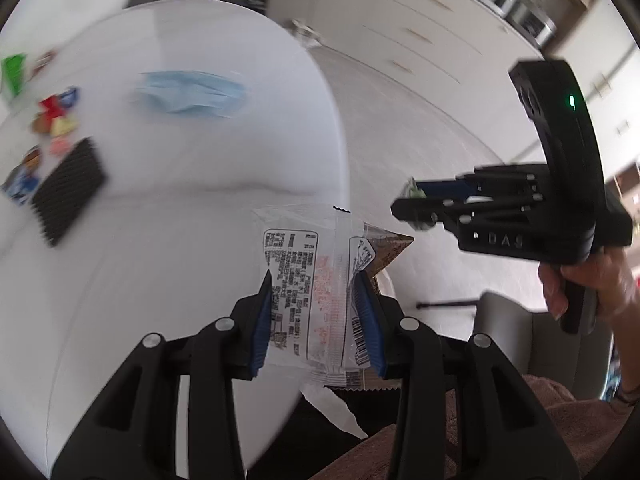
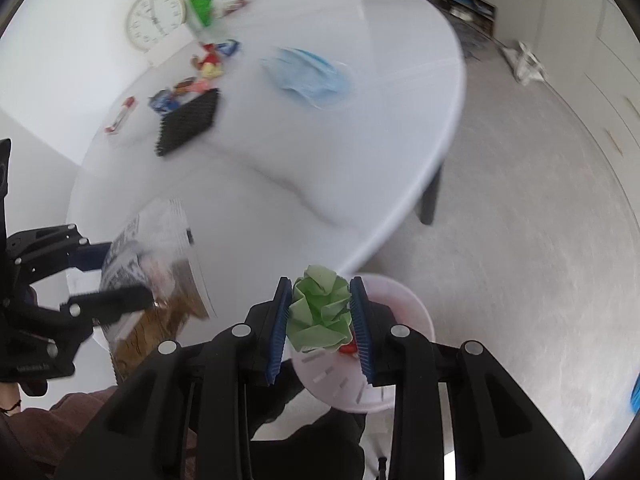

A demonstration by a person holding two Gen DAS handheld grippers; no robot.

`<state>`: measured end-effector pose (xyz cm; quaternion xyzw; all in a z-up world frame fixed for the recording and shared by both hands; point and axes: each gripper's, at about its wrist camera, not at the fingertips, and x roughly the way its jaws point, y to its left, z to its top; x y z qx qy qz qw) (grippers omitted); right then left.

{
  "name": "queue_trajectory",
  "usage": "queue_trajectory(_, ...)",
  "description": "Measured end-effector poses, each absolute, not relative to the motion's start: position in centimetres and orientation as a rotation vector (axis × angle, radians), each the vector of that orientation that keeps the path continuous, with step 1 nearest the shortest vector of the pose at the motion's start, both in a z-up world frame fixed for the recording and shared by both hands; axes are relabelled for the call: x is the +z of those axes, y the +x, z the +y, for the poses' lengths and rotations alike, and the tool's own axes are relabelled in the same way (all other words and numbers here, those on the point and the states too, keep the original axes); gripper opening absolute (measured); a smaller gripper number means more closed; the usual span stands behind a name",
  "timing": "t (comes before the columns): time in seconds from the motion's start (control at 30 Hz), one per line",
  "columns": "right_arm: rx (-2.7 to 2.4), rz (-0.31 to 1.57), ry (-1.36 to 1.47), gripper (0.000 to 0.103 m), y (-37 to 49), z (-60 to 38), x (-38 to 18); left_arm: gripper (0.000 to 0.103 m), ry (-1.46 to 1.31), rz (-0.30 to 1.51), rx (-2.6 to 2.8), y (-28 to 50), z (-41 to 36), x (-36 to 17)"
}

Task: Collect trash
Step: 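Drop the green paper from the right tool into the bin while the left tool drops the snack bag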

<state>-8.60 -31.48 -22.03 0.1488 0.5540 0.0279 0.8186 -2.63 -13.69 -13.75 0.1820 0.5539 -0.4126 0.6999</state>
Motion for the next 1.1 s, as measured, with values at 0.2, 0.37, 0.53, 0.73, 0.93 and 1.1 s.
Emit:
queue_trajectory(0.2,0.025,1.203,0.352,0.031,-12.7,-35.1,-23.4,0.049,0.481,1.296,-0.977,-6.4,-18.2,-16.7)
queue_trajectory(0.37,0.041,1.186,0.363,0.032,-13.3,-35.8,-23.6,0.070,0.507,1.288,-0.948,-7.3,-19.3,-17.1)
queue_trajectory(0.53,0.069,1.177,0.369,0.032,-13.4,-35.7,-23.7,0.082,0.511,1.245,-0.896,-6.8,-18.6,-16.0)
queue_trajectory(0.73,0.108,1.210,0.342,0.033,-13.1,-34.3,-24.4,0.091,0.470,1.218,-0.770,-4.9,-16.5,-14.5)
queue_trajectory(0.93,0.111,1.265,0.243,0.088,-12.7,-31.4,-25.2,0.092,0.394,1.190,-0.684,-3.5,-13.8,-12.6)
queue_trajectory(1.1,0.103,1.253,0.223,0.095,-12.3,-30.3,-24.8,0.095,0.350,1.168,-0.646,-2.2,-12.3,-11.6)
